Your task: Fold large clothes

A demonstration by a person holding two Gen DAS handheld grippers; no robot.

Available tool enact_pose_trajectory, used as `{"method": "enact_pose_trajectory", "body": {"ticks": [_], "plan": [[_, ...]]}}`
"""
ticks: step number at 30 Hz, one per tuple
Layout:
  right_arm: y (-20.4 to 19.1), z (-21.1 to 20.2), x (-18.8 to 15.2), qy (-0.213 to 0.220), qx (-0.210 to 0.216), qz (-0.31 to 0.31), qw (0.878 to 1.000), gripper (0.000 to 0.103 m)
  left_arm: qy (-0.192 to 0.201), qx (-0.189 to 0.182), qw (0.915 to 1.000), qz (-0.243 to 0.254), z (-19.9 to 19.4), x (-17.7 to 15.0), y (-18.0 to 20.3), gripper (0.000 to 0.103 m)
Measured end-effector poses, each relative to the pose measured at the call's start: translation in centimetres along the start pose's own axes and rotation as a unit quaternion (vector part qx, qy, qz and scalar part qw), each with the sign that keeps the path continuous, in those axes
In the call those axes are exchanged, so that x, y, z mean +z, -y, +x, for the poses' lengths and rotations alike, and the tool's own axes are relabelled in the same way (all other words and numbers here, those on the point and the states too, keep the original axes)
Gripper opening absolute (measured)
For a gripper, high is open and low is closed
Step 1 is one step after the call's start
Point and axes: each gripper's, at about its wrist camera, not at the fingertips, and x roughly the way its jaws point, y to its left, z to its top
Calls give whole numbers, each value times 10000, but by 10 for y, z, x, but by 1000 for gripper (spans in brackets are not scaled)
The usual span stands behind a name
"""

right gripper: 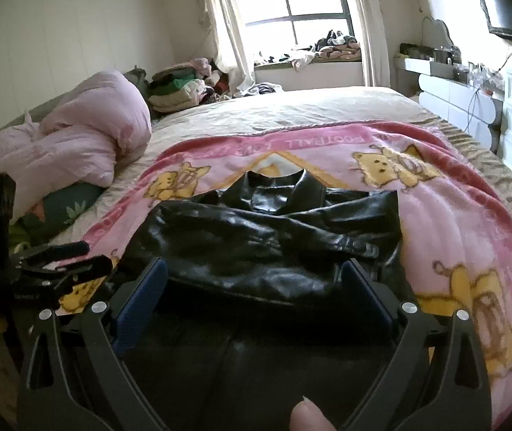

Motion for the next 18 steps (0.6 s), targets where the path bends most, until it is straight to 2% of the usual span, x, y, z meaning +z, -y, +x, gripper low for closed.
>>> {"method": "enact_pose_trajectory", "body": {"ticks": [11,18], "plan": [[8,-21,-32,-135,-7,180,9997,97,-131,107,9996,-219,-18,-39,-3,94],[13,-37,-53,-232,65,354,9991,97,-229,380,9988,-211,-31,-58,-11,94]]}}
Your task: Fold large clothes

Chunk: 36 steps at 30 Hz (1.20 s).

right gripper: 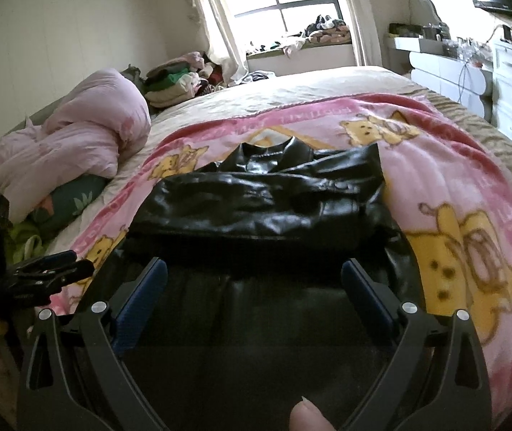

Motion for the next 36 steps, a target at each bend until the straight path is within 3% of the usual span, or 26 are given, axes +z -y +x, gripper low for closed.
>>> {"method": "enact_pose_trajectory", "body": {"ticks": [16,23,32,36], "plan": [[14,-31,-34,-283,-161,8,9995,97,-358,418,9978,-357,-17,-44,-43,94],[25,-38,-55,-515,-329,26,9981,97,-765,563,9953,-171,-11,-63,-58,94],[45,-46,-76,-820,-520,80,9952,97,-1391,171,9899,-235,9,-74,-75,94],[55,-50,-84,-1071,-568,-7,9926,97,-1831,-92,9829,-181,20,-80,-73,94]]}}
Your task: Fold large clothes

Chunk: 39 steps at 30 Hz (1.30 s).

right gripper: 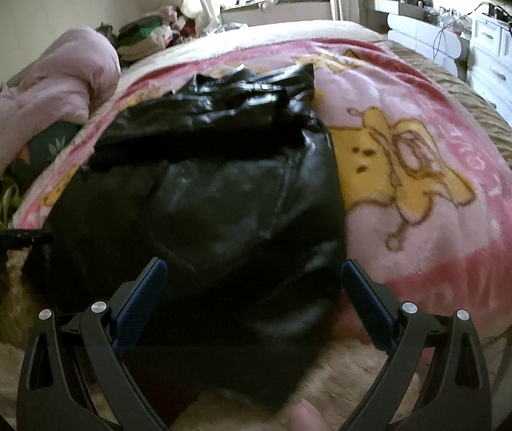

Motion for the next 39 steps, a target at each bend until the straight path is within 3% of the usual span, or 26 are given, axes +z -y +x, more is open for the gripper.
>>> {"method": "enact_pose_trajectory", "body": {"ticks": [5,10,14,17,18,20,24,28,31,39], "plan": [[13,6,-11,-450,70,58,9989,97,-220,-50,9995,231,8,-6,7,76],[12,18,-23,-1017,64,-211,9946,97,94,36,9967,804,-1,-18,23,57],[12,29,-25,-1227,132,-280,9920,95,153,-45,9975,686,-5,-20,19,48],[12,37,-26,-1371,344,-394,9892,70,219,-117,9982,546,-9,-19,12,32],[11,37,-26,-1346,312,-451,9894,50,280,-174,9983,490,-12,-19,11,24],[9,28,-24,-1053,264,-555,9925,27,415,-316,9980,354,-17,-16,7,14],[15,9,-14,-613,616,-321,9957,14,747,-611,9949,292,-35,-3,6,8],[16,-20,8,89,1062,-93,9943,11,1149,-813,9897,258,-58,13,10,7],[18,-37,24,572,1199,37,9911,10,1429,-761,9863,320,-71,27,18,7],[20,-42,78,1271,1300,457,9823,9,1891,-652,9796,208,-89,67,27,7]]}}
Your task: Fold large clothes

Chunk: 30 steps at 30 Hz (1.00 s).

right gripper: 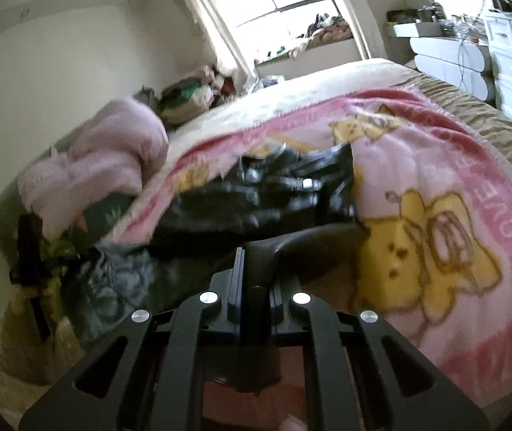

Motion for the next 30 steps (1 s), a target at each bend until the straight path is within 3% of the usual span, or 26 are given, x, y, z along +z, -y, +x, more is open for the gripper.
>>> {"method": "enact_pose_trajectory", "body": {"ticks": [6,13,30], "plan": [[18,15,31,517,-43,494,9974,9,262,252,9993,-61,5,25,-2,7],[25,41,58,684,-197,605,9956,9,379,289,9987,-154,19,46,-7,7],[39,124,99,495,-954,557,9926,9,388,454,9971,-481,76,90,-29,8]]}}
